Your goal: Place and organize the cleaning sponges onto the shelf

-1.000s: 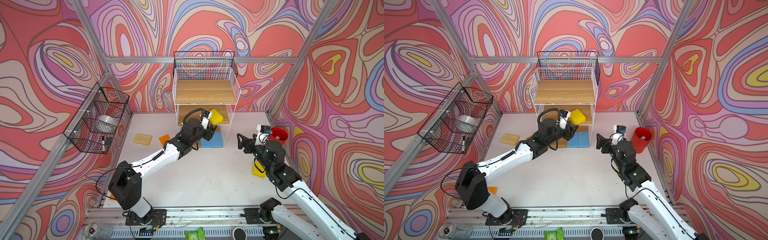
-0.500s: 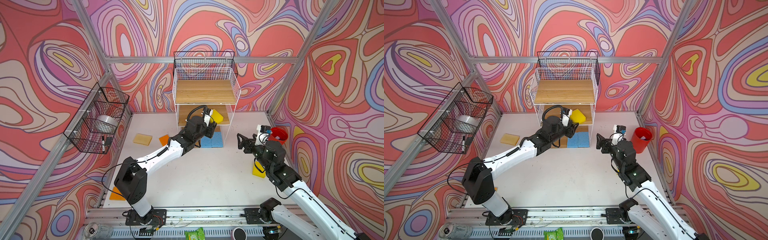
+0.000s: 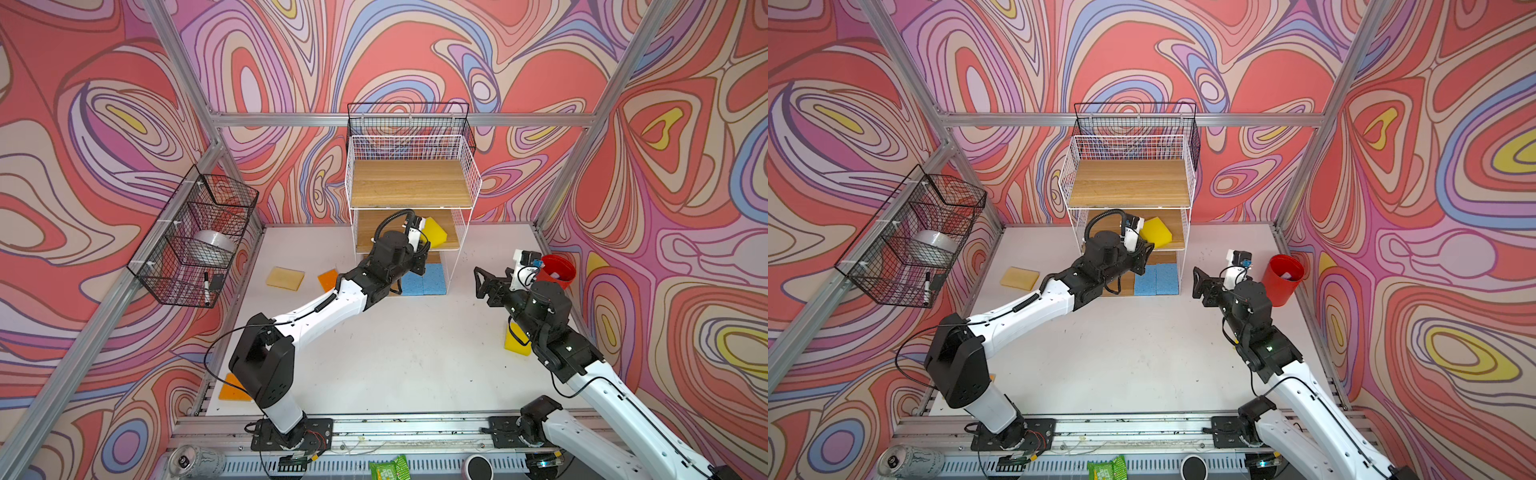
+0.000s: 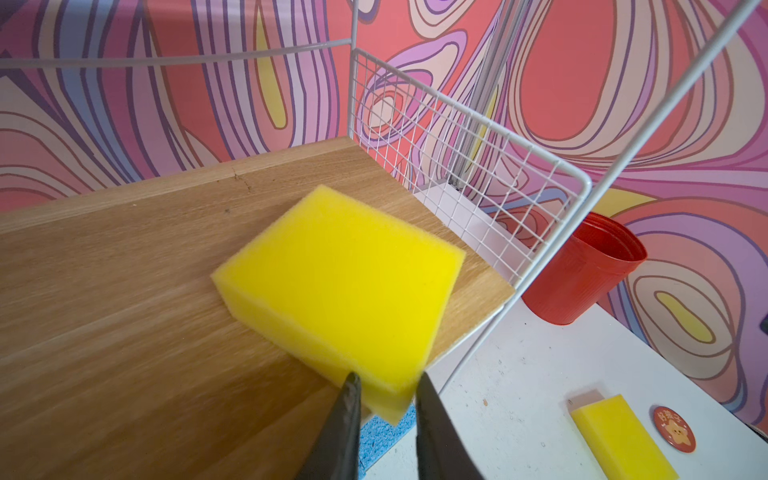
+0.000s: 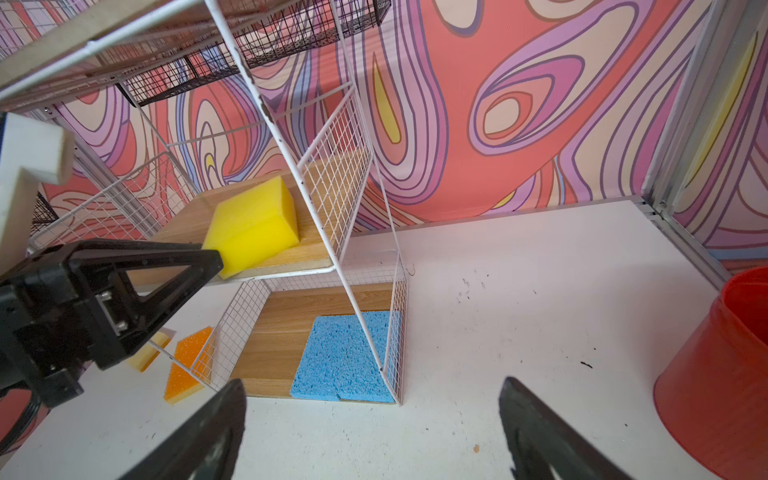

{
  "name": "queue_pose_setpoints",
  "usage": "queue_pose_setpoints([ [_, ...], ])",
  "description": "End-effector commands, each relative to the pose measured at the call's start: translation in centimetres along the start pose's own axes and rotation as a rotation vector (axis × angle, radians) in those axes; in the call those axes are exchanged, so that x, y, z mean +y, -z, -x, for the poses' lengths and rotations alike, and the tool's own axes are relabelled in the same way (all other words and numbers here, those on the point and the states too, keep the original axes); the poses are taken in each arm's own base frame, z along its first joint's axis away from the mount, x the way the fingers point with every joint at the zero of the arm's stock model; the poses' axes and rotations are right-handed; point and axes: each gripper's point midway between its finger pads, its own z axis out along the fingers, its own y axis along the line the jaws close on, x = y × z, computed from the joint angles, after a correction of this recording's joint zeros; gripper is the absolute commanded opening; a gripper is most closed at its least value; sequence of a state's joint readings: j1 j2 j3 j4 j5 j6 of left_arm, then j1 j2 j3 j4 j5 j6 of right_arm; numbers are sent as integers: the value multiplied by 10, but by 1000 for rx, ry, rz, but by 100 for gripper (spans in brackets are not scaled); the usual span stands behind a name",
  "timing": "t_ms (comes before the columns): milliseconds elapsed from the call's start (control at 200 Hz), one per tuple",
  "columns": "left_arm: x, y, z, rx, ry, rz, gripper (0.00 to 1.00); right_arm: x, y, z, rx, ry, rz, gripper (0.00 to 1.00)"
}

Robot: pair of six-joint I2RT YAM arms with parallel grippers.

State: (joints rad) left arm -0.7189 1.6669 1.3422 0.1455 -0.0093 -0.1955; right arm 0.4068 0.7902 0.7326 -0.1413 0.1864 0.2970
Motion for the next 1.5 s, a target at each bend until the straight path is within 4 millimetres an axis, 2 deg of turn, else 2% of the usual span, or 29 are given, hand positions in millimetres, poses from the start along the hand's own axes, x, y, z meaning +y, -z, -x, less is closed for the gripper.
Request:
queue_pose_setpoints([
  [0,5,-5,4,-2,9,20,20,-3,-2,-3,-4,1,-8,98],
  [175,5,-4,5,-1,4,18,15,-3,-1,-2,-6,1,-8,98],
  [516,3,1,8,-8,-5,8,10,-3,-1,-1,-9,3,-9,98],
  [671,-1,9,13,-27,-24,-18,10,-3,0,-1,-11,2,-10,98],
  [1001,-15,24,11,-33,-102,-103,9,-3,0,-1,-11,4,-10,98],
  [1252,-23,22,12,-33,-129,-150,9,-4,-1,-2,-7,4,-12,98],
  [1497,-20,14,10,-13,-135,-165,8,-5,-3,-3,-3,7,-23,98],
])
